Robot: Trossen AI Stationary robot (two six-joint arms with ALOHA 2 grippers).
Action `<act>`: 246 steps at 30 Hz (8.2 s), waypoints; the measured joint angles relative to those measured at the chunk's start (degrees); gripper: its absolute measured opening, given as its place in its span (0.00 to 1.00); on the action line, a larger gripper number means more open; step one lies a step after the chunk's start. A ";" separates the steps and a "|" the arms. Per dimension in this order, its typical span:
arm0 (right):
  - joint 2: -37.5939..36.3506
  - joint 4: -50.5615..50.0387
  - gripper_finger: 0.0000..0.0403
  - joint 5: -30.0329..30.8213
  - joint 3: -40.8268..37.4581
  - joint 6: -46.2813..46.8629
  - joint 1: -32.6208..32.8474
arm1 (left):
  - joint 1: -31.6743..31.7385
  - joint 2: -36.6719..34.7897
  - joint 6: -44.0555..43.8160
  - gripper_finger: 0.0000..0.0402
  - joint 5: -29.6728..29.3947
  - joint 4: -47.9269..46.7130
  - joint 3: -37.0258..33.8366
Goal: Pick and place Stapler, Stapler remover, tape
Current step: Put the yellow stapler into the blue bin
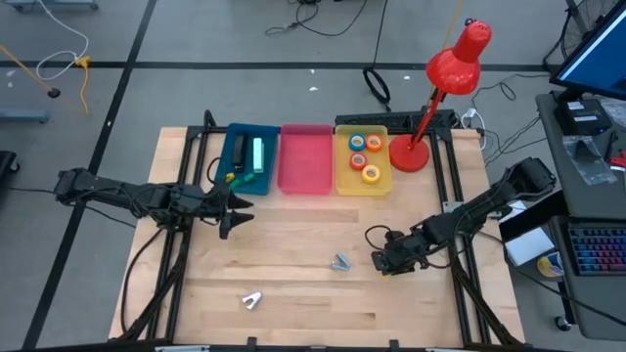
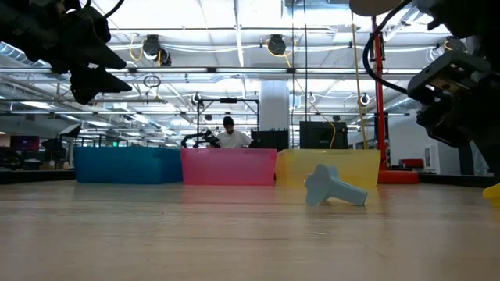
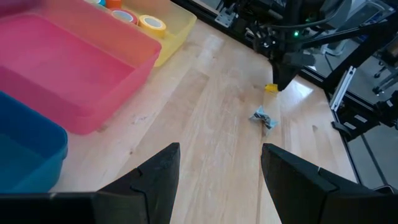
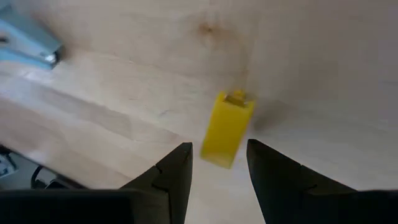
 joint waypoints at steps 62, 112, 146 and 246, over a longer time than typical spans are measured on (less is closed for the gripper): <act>-3.89 42.08 0.16 20.48 4.22 -47.76 -21.04 | 0.02 30.07 -8.75 0.56 -3.10 55.34 0.03; 10.30 36.07 0.16 0.22 22.84 -54.47 -29.49 | 14.71 41.22 -7.07 0.56 23.62 32.16 21.31; 10.38 35.75 0.16 0.00 22.83 -52.93 -27.93 | 16.94 50.09 -6.27 0.56 31.72 36.05 27.39; 10.36 34.69 0.62 -0.13 22.83 -59.07 -30.99 | 51.38 45.65 6.56 0.17 -3.04 -13.18 27.28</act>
